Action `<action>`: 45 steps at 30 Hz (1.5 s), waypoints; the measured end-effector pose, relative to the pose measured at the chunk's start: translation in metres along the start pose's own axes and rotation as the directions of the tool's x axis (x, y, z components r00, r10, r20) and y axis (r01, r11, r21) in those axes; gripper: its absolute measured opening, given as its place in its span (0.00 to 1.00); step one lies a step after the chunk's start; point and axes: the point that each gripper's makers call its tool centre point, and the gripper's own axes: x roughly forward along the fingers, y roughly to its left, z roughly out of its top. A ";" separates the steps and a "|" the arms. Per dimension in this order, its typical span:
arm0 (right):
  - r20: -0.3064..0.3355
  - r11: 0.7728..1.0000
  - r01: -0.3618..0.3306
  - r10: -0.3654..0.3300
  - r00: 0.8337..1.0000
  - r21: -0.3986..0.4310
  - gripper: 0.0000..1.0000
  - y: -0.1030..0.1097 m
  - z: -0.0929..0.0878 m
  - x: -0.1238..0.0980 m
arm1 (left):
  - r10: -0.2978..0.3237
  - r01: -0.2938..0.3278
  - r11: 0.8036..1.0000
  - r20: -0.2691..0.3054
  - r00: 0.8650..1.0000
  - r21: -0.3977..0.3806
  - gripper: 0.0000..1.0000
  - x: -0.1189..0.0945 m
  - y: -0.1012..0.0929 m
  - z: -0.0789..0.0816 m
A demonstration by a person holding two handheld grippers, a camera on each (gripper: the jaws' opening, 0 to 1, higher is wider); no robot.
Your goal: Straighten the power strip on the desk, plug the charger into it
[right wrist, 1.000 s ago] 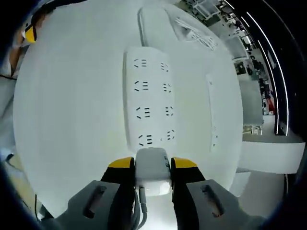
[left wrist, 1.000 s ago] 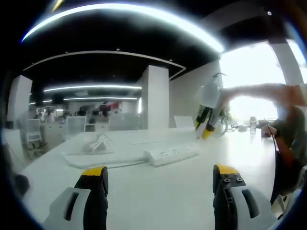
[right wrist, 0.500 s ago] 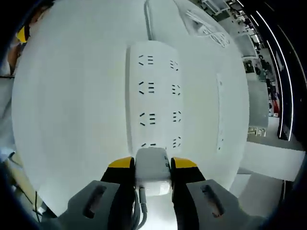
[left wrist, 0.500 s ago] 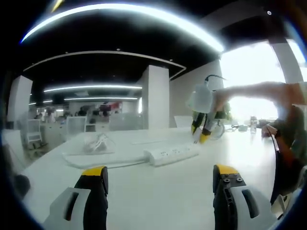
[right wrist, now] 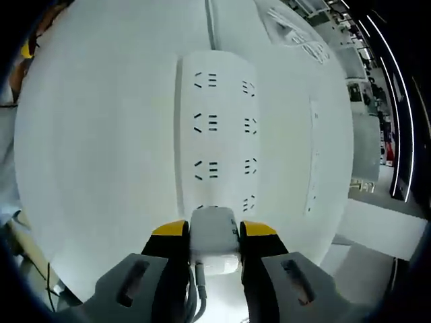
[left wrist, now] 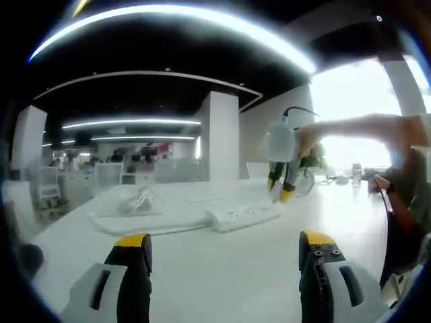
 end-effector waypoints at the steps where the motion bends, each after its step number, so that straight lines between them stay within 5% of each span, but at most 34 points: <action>1: -0.005 1.000 -0.003 0.003 1.000 0.001 0.27 0.000 0.000 0.000 | 0.000 0.000 1.000 0.000 1.000 0.000 0.93 0.000 0.000 0.000; 40: -0.090 0.999 -0.030 0.028 0.996 -0.025 0.28 0.000 0.004 0.014 | 0.007 -0.007 1.000 -0.001 1.000 -0.006 0.93 -0.002 0.001 -0.002; 41: -0.126 0.999 -0.034 0.033 0.991 -0.010 0.28 0.001 -0.001 0.017 | 0.008 -0.008 1.000 -0.001 1.000 -0.005 0.93 -0.002 0.001 -0.002; 45: -0.087 0.999 -0.038 0.037 0.996 -0.012 0.28 -0.002 0.002 0.015 | 0.016 -0.016 1.000 -0.008 1.000 -0.004 0.93 -0.003 0.005 -0.003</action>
